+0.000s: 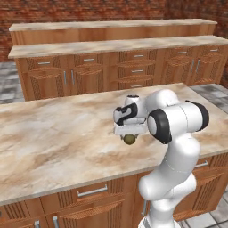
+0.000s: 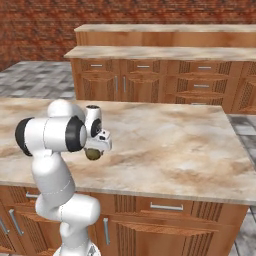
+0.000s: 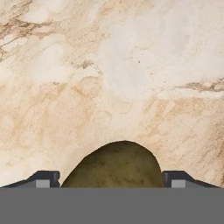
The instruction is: Place the potato in the correct fridge rack based on whether it is a fruit or vegetable. Finally, close the fridge door.
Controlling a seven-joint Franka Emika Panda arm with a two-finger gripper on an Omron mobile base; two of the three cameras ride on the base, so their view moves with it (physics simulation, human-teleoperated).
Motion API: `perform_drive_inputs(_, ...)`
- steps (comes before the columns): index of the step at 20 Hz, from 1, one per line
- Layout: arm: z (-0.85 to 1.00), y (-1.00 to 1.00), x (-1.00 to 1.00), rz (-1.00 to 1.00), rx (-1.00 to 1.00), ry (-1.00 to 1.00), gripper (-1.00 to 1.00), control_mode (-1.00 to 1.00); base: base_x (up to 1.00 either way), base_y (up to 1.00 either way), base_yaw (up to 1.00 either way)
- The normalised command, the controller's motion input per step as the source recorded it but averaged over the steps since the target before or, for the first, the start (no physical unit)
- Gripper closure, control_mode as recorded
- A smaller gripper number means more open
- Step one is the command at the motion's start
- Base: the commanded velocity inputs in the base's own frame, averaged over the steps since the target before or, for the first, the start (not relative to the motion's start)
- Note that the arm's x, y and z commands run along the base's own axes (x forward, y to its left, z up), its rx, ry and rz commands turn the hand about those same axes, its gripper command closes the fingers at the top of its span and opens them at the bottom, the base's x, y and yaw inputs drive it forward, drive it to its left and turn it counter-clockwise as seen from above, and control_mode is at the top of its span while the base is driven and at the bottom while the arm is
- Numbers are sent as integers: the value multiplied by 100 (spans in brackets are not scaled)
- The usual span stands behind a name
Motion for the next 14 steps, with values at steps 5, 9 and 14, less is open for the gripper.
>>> perform_drive_inputs(5,0,0,-4,0,0,1,100,-100,0,0,0)
perform_drive_inputs(9,47,-1,-67,1,0,-23,100,-100,0,0,0)
perform_drive_inputs(14,100,-9,-100,0,-1,-50,100,-100,0,0,0)
